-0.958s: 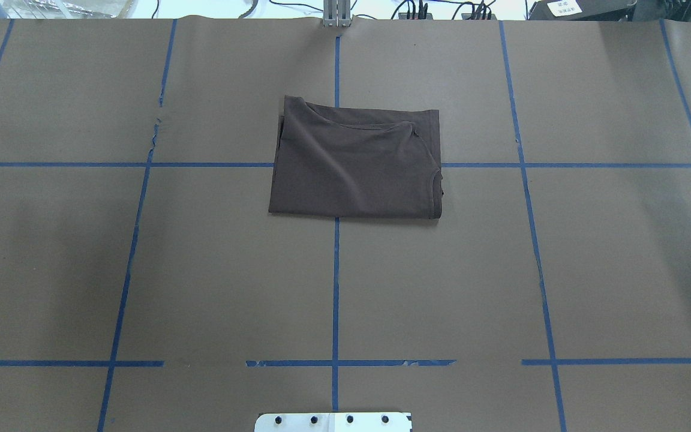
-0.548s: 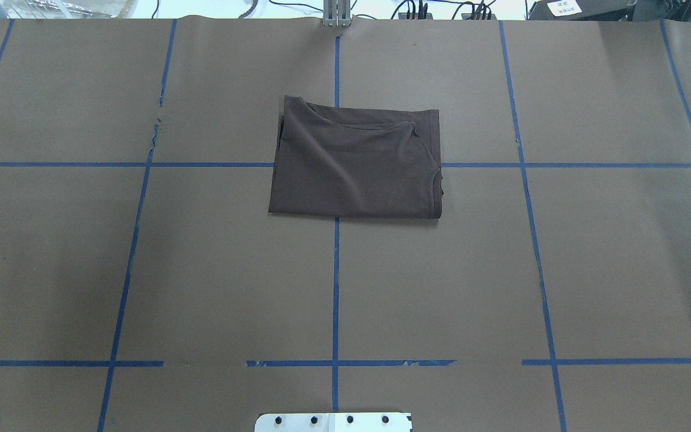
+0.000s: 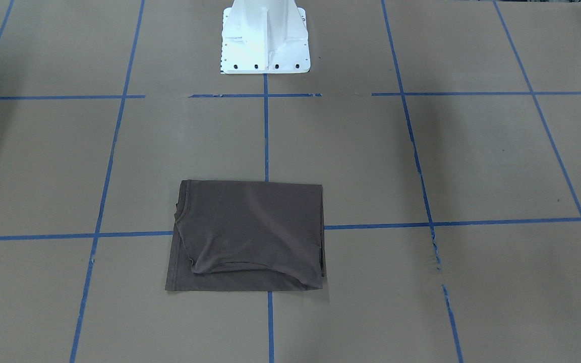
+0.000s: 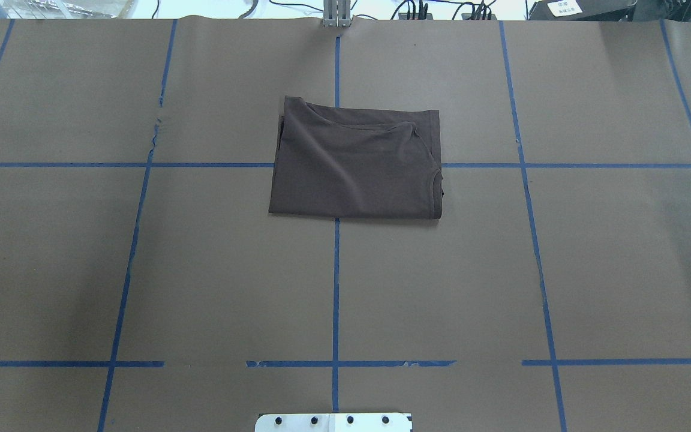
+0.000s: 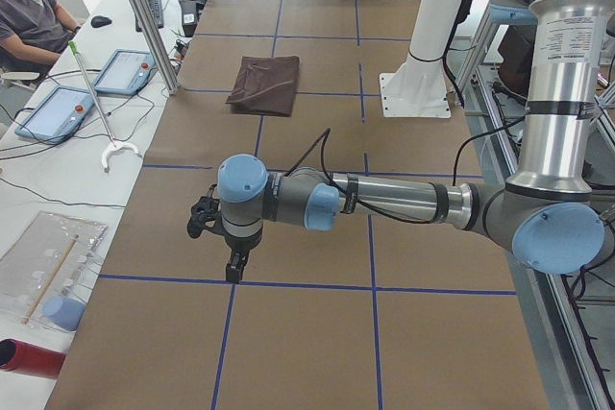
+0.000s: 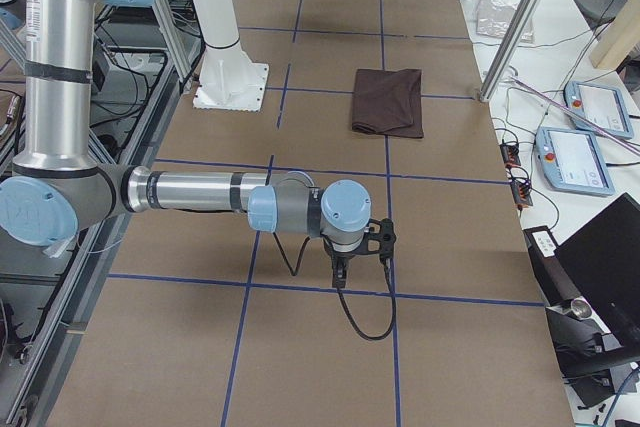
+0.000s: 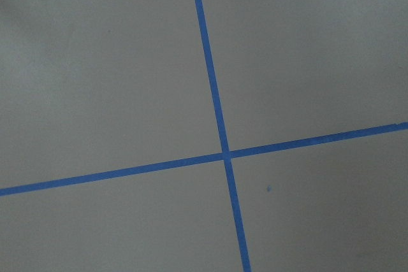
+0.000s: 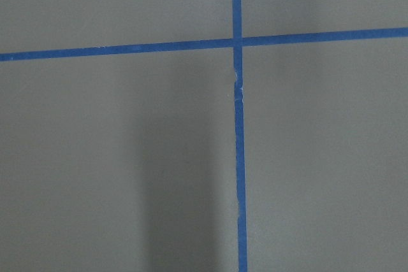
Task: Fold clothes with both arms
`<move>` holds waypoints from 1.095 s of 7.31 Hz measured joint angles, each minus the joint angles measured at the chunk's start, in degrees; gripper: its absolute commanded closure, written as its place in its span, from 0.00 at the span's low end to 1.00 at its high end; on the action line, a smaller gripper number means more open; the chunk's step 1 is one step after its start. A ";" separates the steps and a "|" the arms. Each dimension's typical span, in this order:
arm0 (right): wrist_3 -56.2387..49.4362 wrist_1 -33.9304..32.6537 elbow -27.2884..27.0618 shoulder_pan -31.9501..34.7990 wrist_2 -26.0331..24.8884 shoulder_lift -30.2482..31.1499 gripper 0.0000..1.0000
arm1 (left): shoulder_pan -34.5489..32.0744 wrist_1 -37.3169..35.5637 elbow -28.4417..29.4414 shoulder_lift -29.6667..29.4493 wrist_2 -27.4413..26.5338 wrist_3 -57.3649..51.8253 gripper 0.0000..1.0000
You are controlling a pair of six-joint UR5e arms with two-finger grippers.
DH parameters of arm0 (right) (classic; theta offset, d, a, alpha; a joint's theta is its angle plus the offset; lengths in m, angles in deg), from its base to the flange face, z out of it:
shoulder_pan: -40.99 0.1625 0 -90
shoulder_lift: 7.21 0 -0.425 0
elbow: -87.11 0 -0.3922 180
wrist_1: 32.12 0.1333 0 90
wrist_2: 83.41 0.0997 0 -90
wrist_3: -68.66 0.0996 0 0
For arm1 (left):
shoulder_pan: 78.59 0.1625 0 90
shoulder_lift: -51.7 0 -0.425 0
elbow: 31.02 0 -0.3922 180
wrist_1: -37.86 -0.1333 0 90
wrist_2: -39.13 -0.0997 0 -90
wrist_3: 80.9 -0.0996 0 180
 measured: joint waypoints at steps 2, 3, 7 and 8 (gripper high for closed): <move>0.00 0.06 -0.55 0.67 -0.86 0.84 0.00 | 0.10 0.27 1.07 0.92 -4.20 -0.08 0.00; 0.02 -0.01 -1.54 0.95 -2.45 0.87 0.00 | 0.13 0.51 1.58 1.01 -6.24 -0.15 0.00; 0.02 -8.56 -4.27 0.71 -4.90 -5.22 0.00 | 0.19 0.85 2.18 0.63 -7.35 -0.65 0.00; 0.06 -9.25 -4.17 0.68 -4.55 -5.84 0.00 | 0.21 0.67 2.34 0.39 -7.30 -2.55 0.00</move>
